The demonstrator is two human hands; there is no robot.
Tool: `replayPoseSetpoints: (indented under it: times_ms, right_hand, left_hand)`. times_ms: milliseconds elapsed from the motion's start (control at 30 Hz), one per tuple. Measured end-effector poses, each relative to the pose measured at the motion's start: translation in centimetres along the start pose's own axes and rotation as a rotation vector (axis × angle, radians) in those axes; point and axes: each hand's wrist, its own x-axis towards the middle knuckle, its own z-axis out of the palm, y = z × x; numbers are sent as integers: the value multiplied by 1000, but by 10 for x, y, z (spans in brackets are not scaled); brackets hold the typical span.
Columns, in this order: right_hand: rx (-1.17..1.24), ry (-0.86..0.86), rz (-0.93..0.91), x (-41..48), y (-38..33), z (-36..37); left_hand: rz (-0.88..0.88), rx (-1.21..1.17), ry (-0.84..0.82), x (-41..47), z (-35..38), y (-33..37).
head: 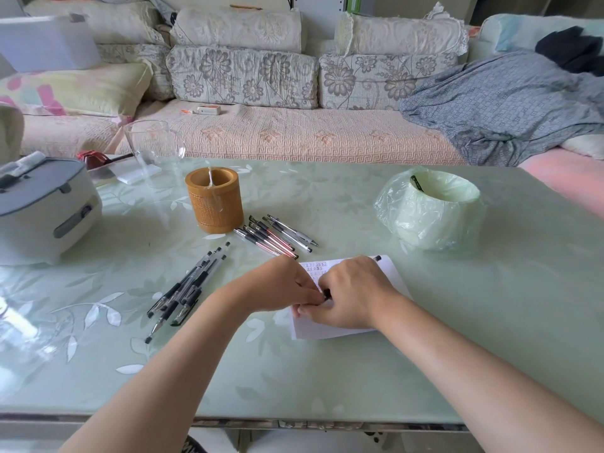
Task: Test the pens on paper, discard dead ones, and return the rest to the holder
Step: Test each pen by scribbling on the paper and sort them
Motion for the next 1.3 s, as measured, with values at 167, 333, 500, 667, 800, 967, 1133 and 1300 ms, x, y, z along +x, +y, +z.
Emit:
replayPoseSetpoints:
  times_ms: [167, 333, 500, 667, 800, 967, 1133, 1300]
  right_hand:
    - [47, 13, 21, -4, -1, 3]
    - [154, 17, -4, -3, 1, 5]
    - [423, -60, 75, 7, 8, 2]
    - [526, -68, 152, 20, 19, 4]
    - [501, 5, 193, 28, 27, 7]
    - [499, 186, 364, 41, 37, 7]
    - [494, 287, 474, 59, 38, 19]
    - [441, 263, 512, 73, 30, 29]
  left_hand:
    - [9, -64, 18, -1, 4, -1]
    - [18, -8, 40, -1, -1, 0]
    - [37, 82, 276, 8, -15, -9]
    - [62, 125, 529, 9, -27, -35]
    - [-5, 316, 557, 5, -28, -55]
    - [-210, 578, 606, -7, -33, -71]
    - [-366, 637, 618, -15, -31, -77]
    - [-372, 699, 572, -15, -31, -80]
